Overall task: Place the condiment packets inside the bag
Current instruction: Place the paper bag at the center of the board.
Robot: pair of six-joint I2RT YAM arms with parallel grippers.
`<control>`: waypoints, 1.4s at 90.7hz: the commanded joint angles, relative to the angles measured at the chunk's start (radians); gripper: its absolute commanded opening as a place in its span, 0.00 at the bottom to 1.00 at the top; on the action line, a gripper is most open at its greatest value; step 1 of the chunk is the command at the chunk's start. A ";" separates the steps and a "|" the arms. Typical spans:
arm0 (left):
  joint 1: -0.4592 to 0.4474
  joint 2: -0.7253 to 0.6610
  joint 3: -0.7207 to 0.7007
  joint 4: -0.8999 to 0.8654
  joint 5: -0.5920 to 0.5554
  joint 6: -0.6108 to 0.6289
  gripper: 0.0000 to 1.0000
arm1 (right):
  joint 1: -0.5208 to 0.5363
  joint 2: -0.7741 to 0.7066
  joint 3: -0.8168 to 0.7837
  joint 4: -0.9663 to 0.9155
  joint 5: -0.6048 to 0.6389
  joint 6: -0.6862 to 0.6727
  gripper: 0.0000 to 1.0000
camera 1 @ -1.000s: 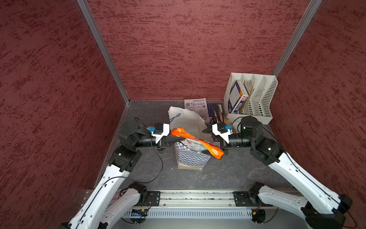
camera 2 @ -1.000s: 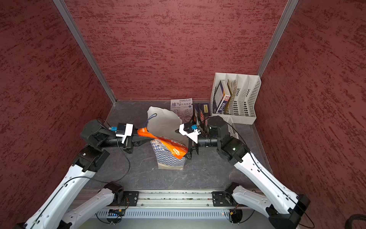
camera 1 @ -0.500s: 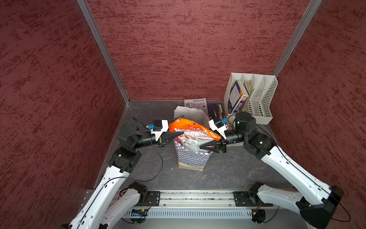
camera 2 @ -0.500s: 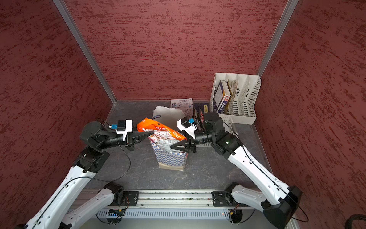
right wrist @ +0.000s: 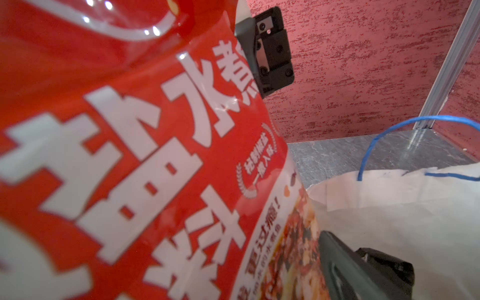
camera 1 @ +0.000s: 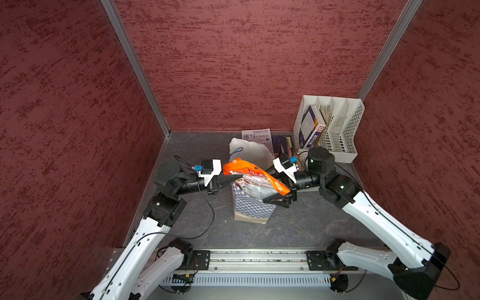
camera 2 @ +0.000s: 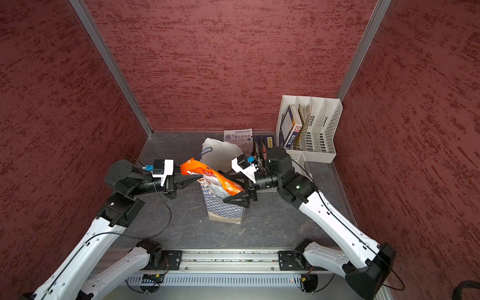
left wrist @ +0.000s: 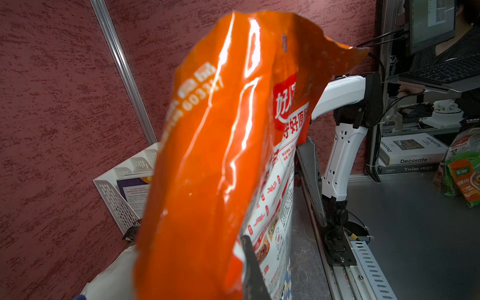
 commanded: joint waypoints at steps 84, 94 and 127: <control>0.034 -0.005 -0.032 0.046 -0.477 -0.011 0.00 | 0.004 -0.168 0.134 -0.390 -0.217 -0.153 0.99; 0.034 -0.001 -0.035 0.054 -0.477 -0.020 0.00 | 0.005 -0.205 0.070 -0.071 -0.336 0.054 0.99; 0.043 0.059 0.001 -0.021 -0.708 -0.050 0.00 | 0.012 -0.246 0.119 -0.194 -0.318 0.007 0.99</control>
